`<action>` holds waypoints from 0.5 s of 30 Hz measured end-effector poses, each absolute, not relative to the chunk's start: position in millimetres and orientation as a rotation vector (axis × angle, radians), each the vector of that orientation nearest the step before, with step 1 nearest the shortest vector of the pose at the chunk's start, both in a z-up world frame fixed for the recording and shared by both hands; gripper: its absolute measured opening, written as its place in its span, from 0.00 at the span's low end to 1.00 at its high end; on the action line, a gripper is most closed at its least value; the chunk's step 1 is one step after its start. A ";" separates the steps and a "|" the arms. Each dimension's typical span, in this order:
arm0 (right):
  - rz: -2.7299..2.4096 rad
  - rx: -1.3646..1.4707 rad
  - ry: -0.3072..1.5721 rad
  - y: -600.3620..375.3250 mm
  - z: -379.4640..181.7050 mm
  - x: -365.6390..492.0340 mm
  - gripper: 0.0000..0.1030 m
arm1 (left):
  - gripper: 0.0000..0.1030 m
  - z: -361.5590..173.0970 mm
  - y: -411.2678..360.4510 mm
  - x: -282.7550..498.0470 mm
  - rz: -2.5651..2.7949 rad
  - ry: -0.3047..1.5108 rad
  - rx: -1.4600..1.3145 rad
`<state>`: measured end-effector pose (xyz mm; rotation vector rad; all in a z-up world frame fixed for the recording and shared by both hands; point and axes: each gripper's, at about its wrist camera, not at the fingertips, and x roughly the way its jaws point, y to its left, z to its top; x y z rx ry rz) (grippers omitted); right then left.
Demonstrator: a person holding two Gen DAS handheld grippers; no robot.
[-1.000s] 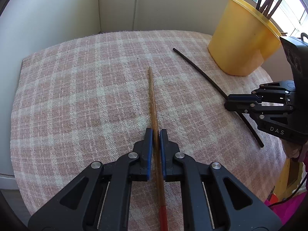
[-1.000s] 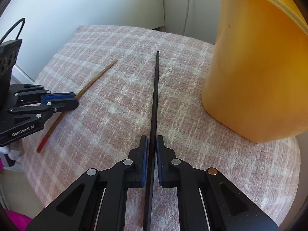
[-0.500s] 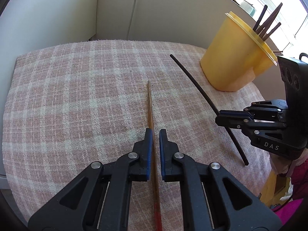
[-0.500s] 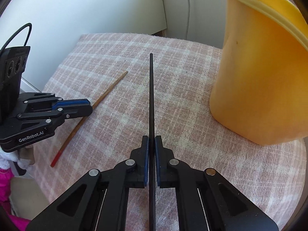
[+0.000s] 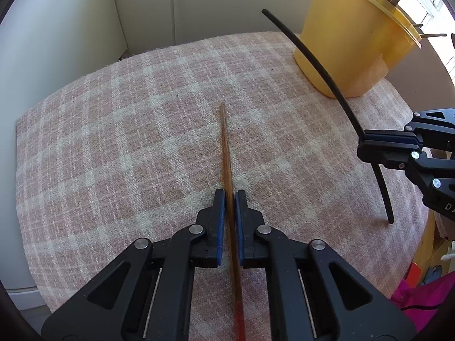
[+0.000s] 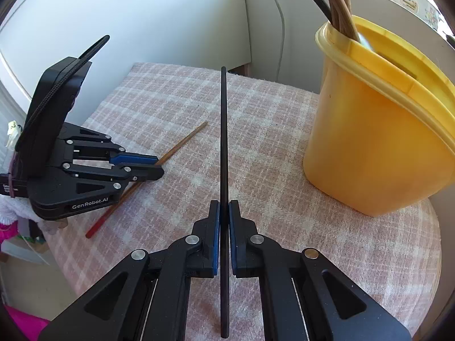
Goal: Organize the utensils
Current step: 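Lift both chopsticks upright and carry them over the yellow container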
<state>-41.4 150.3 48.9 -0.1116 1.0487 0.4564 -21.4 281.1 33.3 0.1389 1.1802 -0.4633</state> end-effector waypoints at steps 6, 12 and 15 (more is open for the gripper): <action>0.453 -0.115 0.992 141.9 62.2 -52.7 0.04 | 0.04 48.0 305.8 -30.0 -0.471 1.103 -0.067; 0.481 -0.169 0.958 142.7 73.3 -61.6 0.04 | 0.04 63.1 326.1 -41.4 -0.459 1.054 -0.092; 0.500 -0.201 1.032 153.1 61.4 -48.6 0.05 | 0.04 55.8 328.8 -40.1 -0.452 1.085 -0.088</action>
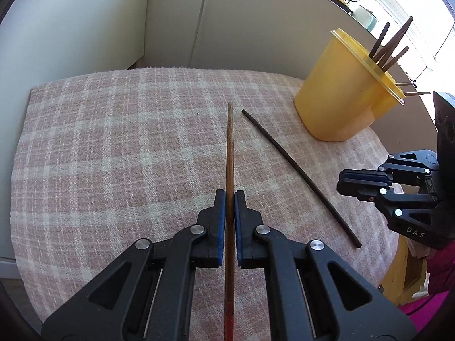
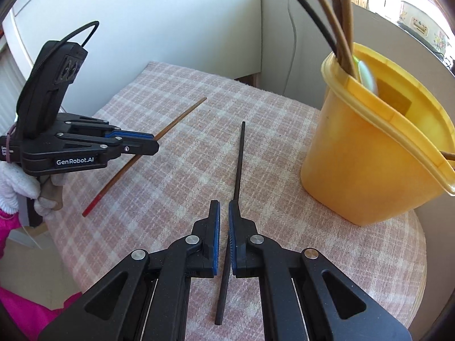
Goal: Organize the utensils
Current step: 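Lift both chopsticks upright and carry them over the yellow container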
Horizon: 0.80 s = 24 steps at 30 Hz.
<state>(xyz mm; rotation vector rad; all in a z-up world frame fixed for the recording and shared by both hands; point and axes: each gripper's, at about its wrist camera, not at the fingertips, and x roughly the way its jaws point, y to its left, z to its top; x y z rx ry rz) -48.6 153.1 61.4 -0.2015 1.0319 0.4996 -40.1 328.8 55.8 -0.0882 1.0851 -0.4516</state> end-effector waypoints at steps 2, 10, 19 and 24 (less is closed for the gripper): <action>0.480 -0.221 1.100 161.2 48.9 -37.1 0.08 | 0.04 49.8 328.4 -41.7 -0.448 1.098 -0.073; 0.431 -0.311 1.192 187.6 15.9 -0.6 0.11 | 0.04 30.1 313.3 -38.3 -0.418 1.146 -0.010; 0.440 -0.398 1.175 206.4 14.2 2.6 0.05 | 0.04 27.8 290.1 -23.8 -0.444 1.135 0.040; 0.473 -0.347 1.134 201.8 25.8 -9.3 0.04 | 0.04 44.3 310.8 -33.7 -0.456 1.068 -0.073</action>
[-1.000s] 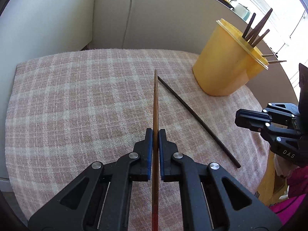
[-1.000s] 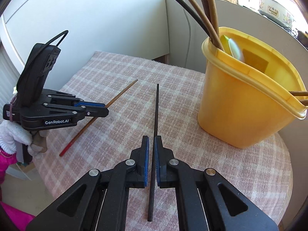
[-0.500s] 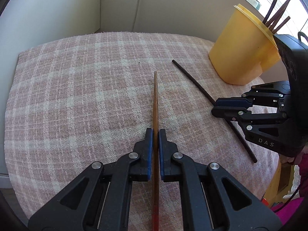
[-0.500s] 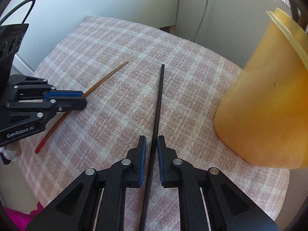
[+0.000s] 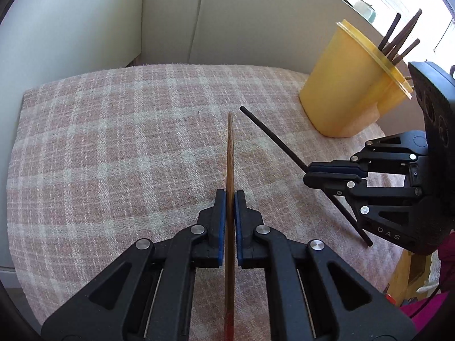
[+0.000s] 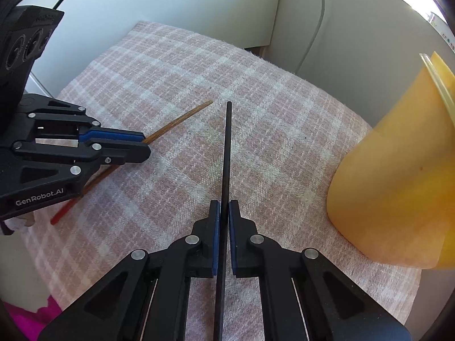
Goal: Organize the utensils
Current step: 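Lift both chopsticks upright and carry them over the yellow container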
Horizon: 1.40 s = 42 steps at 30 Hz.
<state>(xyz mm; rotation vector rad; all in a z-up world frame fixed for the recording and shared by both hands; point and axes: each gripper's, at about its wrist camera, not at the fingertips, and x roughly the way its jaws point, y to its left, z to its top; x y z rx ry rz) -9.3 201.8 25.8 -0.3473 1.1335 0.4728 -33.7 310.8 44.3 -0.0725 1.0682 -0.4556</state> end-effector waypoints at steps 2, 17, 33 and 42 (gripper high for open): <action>0.483 -0.314 1.105 196.1 36.8 -17.3 0.04 | 0.04 57.6 321.9 -37.6 -0.465 1.033 -0.102; 0.512 -0.132 0.823 137.3 127.8 -80.8 0.04 | 0.04 145.6 321.8 -69.6 -0.541 0.800 -0.139; 0.436 0.023 0.619 75.7 182.1 -96.4 0.04 | 0.04 200.9 272.0 -72.9 -0.655 0.660 -0.132; 0.380 0.057 0.515 48.4 216.3 -98.1 0.04 | 0.04 239.5 245.2 -78.5 -0.722 0.561 -0.128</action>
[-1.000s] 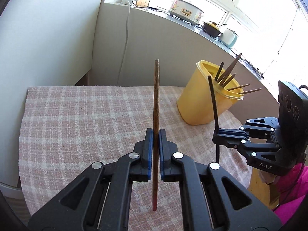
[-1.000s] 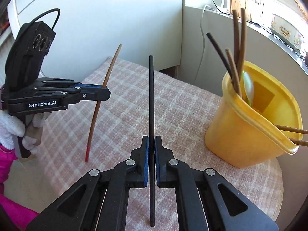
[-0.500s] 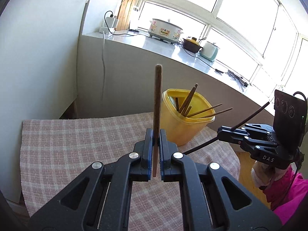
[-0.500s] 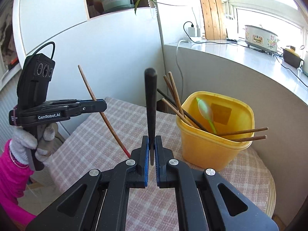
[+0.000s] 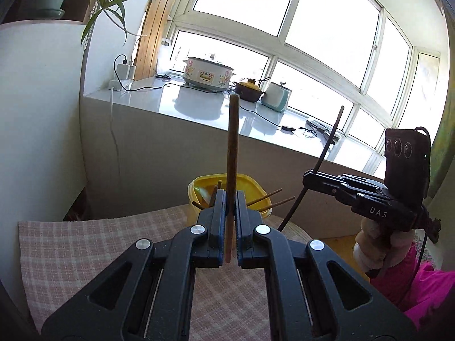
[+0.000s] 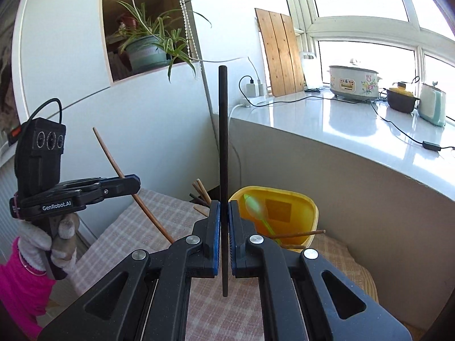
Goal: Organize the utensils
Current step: 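Lift both chopsticks upright and carry them over the yellow container, then lower both chopsticks into the container and open both tools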
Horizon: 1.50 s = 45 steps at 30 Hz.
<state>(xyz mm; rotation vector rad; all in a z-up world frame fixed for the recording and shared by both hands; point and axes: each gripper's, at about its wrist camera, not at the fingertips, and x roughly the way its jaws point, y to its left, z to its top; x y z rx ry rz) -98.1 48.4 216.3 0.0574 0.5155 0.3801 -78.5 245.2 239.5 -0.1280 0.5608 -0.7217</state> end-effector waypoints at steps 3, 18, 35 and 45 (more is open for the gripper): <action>0.365 0.064 0.485 43.7 225.3 -97.7 0.04 | 0.04 250.3 234.6 -78.4 -0.728 0.526 -0.112; 0.296 0.105 0.390 26.4 251.9 -77.0 0.04 | 0.04 269.6 186.1 -53.9 -0.703 0.438 -0.057; 0.175 0.074 0.444 10.9 227.7 -38.1 0.04 | 0.04 244.5 165.1 -41.3 -0.647 0.465 0.011; 0.141 0.056 0.496 9.2 206.6 -27.8 0.04 | 0.04 233.1 159.3 -39.7 -0.645 0.487 0.028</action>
